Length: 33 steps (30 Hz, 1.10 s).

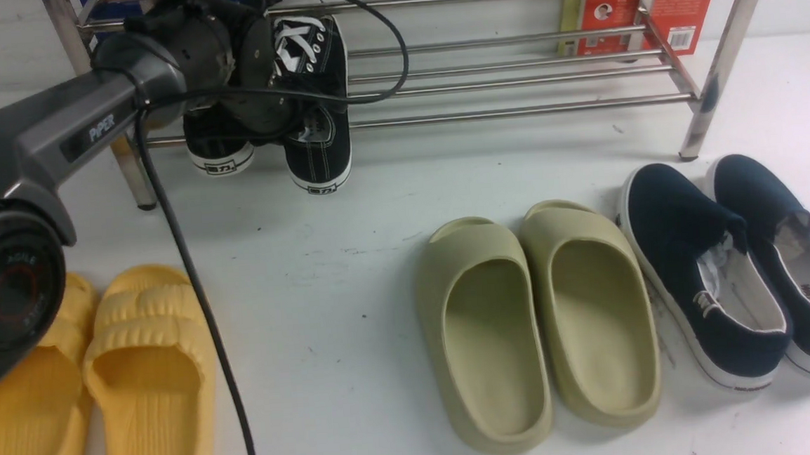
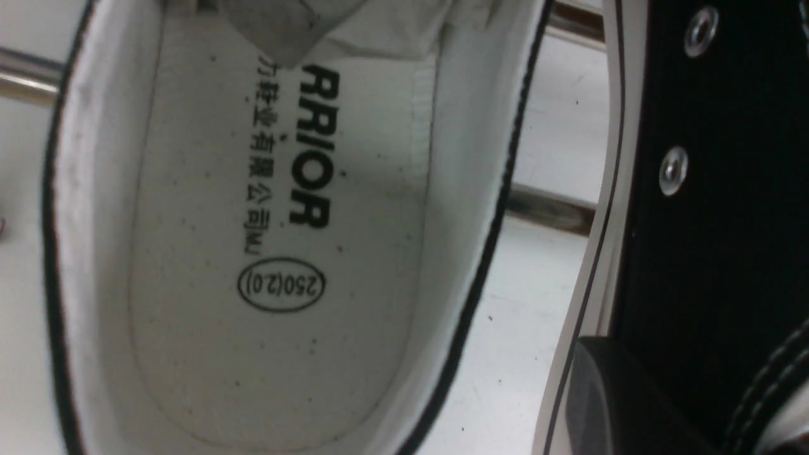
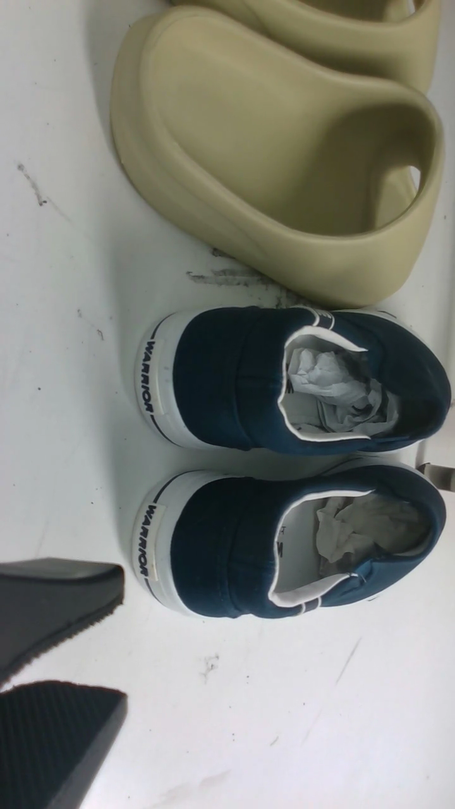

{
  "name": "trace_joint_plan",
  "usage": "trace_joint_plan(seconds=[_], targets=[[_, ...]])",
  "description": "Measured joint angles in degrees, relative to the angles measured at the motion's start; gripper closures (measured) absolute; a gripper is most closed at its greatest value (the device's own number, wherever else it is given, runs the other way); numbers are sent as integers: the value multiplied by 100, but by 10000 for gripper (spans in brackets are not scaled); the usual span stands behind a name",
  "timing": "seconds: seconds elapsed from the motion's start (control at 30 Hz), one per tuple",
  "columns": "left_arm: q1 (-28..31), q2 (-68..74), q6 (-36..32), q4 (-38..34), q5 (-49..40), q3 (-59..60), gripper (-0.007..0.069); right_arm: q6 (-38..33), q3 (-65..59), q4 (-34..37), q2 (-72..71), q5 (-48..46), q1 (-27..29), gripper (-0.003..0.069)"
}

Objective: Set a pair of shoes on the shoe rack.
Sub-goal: Use the left arm to put a shoe into the shoe rack

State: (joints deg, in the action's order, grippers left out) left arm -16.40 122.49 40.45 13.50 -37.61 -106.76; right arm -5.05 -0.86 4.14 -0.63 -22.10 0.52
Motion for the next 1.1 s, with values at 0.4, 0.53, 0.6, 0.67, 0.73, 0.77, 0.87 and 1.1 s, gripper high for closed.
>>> trace_joint_plan(seconds=[0.4,0.53,0.6,0.67,0.73,0.77,0.87,1.1], targets=[[24,36,12,272,432,-19,585,-2,0,0,0,0,0,420],[90,89,173,309,441,-20,585,-2,0,0,0,0,0,420],[122,101,250,336,441,-20,585,-2,0,0,0,0,0,420],[122,101,283,376,481,-20,585,-2,0,0,0,0,0,420],[122,101,301,376,535,-20,585,-2,0,0,0,0,0,420],[122,101,301,376,579,-22,585,-2,0,0,0,0,0,420],[122,101,301,376,624,-22,585,-2,0,0,0,0,0,420],[122,101,301,421,685,-22,555,-2,0,0,0,0,0,420]])
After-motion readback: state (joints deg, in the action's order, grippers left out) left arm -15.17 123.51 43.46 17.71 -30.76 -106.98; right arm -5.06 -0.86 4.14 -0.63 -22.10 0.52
